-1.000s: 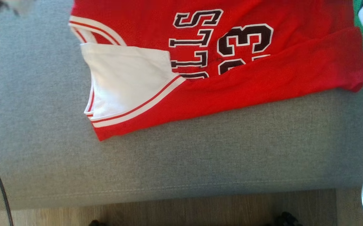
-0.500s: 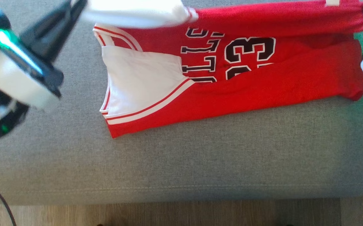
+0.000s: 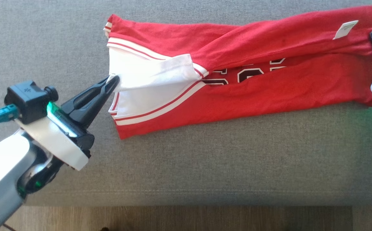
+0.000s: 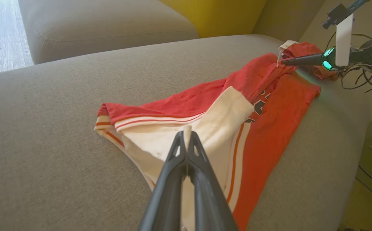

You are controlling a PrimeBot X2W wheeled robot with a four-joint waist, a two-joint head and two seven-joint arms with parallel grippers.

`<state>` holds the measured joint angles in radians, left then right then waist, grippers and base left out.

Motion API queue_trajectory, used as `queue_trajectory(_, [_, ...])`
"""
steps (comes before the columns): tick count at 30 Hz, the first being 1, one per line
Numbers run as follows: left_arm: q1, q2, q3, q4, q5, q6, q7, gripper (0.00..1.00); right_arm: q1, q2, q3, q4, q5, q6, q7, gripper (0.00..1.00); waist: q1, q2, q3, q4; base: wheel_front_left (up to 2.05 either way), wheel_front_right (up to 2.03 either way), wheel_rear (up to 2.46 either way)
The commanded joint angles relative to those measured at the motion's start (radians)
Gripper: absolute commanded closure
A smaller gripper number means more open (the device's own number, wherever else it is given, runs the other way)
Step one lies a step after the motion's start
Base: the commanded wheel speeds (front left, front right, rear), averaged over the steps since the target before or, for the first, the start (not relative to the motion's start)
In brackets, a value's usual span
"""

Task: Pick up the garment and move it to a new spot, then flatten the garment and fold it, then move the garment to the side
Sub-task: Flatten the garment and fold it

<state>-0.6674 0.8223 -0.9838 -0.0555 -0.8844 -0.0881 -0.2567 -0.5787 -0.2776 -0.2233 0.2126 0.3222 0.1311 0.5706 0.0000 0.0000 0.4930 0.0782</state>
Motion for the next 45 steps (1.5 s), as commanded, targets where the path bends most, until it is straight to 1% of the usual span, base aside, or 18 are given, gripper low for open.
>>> queue_trajectory(1, [-0.011,0.040,0.059,-0.010,0.002,0.002,-0.005,1.00,0.030,-0.021,0.011,-0.042,-0.007,0.000,0.012,1.00,0.0000,0.0000,-0.002,0.002,0.00,0.00,0.00])
queue_trajectory(8, [0.026,0.009,0.070,0.035,0.027,-0.001,-0.005,1.00,0.067,-0.035,-0.009,-0.073,0.002,0.000,0.053,1.00,0.0000,0.0000,-0.016,0.005,0.00,0.00,0.00])
queue_trajectory(11, [0.039,-0.005,0.098,0.038,0.039,0.005,-0.005,1.00,0.072,-0.030,-0.031,-0.100,0.016,0.000,0.054,1.00,0.0000,0.0000,-0.021,0.005,0.00,0.00,0.00])
queue_trajectory(15, [0.064,-0.009,0.111,0.047,0.040,0.000,-0.005,1.00,0.099,-0.023,-0.027,-0.117,0.020,0.000,0.080,1.00,0.0000,0.0000,-0.026,-0.003,0.00,0.00,0.00])
queue_trajectory(16, [0.068,-0.011,0.112,0.051,0.045,-0.001,-0.005,0.90,0.105,-0.018,-0.026,-0.115,0.021,0.000,0.087,0.80,0.0000,0.0000,-0.027,-0.005,0.00,0.00,0.00])
queue_trajectory(17, [0.072,-0.014,0.113,0.056,0.049,0.000,-0.005,0.69,0.111,-0.013,-0.024,-0.112,0.022,0.000,0.095,0.24,0.0000,0.0000,-0.027,-0.007,0.00,0.00,0.00])
queue_trajectory(18, [0.076,-0.023,0.118,0.060,0.050,0.005,-0.005,0.43,0.117,-0.009,-0.020,-0.111,0.024,0.000,0.102,0.00,0.0000,0.0000,-0.028,-0.008,0.00,0.00,0.00])
queue_trajectory(19, [0.081,-0.034,0.125,0.062,0.050,0.011,-0.005,0.18,0.120,-0.006,-0.018,-0.113,0.025,0.000,0.104,0.00,0.0000,0.0000,-0.028,-0.010,0.00,0.00,0.00])
queue_trajectory(20, [0.087,-0.045,0.131,0.063,0.051,0.016,-0.005,0.00,0.120,-0.001,-0.022,-0.116,0.028,0.000,0.096,0.00,0.0000,0.0000,-0.029,-0.011,0.00,0.00,0.00])
queue_trajectory(25, [0.134,-0.108,0.183,0.057,0.066,0.056,-0.005,0.00,0.128,0.020,-0.046,-0.143,0.031,0.000,0.019,0.00,0.0000,0.0000,-0.053,-0.016,0.00,0.00,0.00])
queue_trajectory(28, [0.178,-0.139,0.226,0.049,0.100,0.108,-0.005,0.00,0.147,0.044,-0.049,-0.181,0.029,0.000,-0.056,0.00,0.0000,0.0000,-0.079,-0.021,0.00,0.00,0.00])
queue_trajectory(31, [0.236,-0.180,0.283,0.026,0.141,0.176,-0.005,0.00,0.180,0.075,-0.032,-0.210,0.009,0.000,-0.138,0.00,0.0000,0.0000,-0.110,-0.031,0.00,0.00,0.00])
queue_trajectory(35, [0.327,-0.246,0.353,-0.014,0.210,0.264,-0.005,0.00,0.237,0.155,-0.020,-0.222,-0.011,0.000,-0.234,0.00,0.0000,0.0000,-0.157,-0.039,0.00,0.00,0.00])
queue_trajectory(37, [0.376,-0.286,0.386,-0.038,0.240,0.297,-0.005,0.00,0.269,0.182,-0.010,-0.225,-0.013,0.000,-0.266,0.00,0.0000,0.0000,-0.178,-0.042,0.00,0.00,0.00])
queue_trajectory(38, [0.376,-0.286,0.386,-0.038,0.240,0.297,-0.005,0.00,0.269,0.182,-0.010,-0.225,-0.013,0.000,-0.266,0.00,0.0000,0.0000,-0.178,-0.042,0.00,0.00,0.00])
queue_trajectory(39, [0.400,-0.305,0.399,-0.050,0.255,0.306,-0.005,0.00,0.284,0.191,-0.005,-0.227,-0.018,0.000,-0.288,0.00,0.0000,0.0000,-0.189,-0.043,0.00,0.00,0.00])
queue_trajectory(42, [0.469,-0.375,0.449,-0.089,0.302,0.308,-0.005,0.00,0.330,0.208,0.021,-0.226,-0.046,0.000,-0.369,0.00,0.0000,0.0000,-0.227,-0.045,0.00,0.00,0.00])
queue_trajectory(45, [0.544,-0.436,0.497,-0.098,0.361,0.316,-0.005,0.00,0.371,0.220,0.049,-0.194,-0.059,0.000,-0.464,0.00,0.0000,0.0000,-0.268,-0.053,0.00,0.00,0.00])
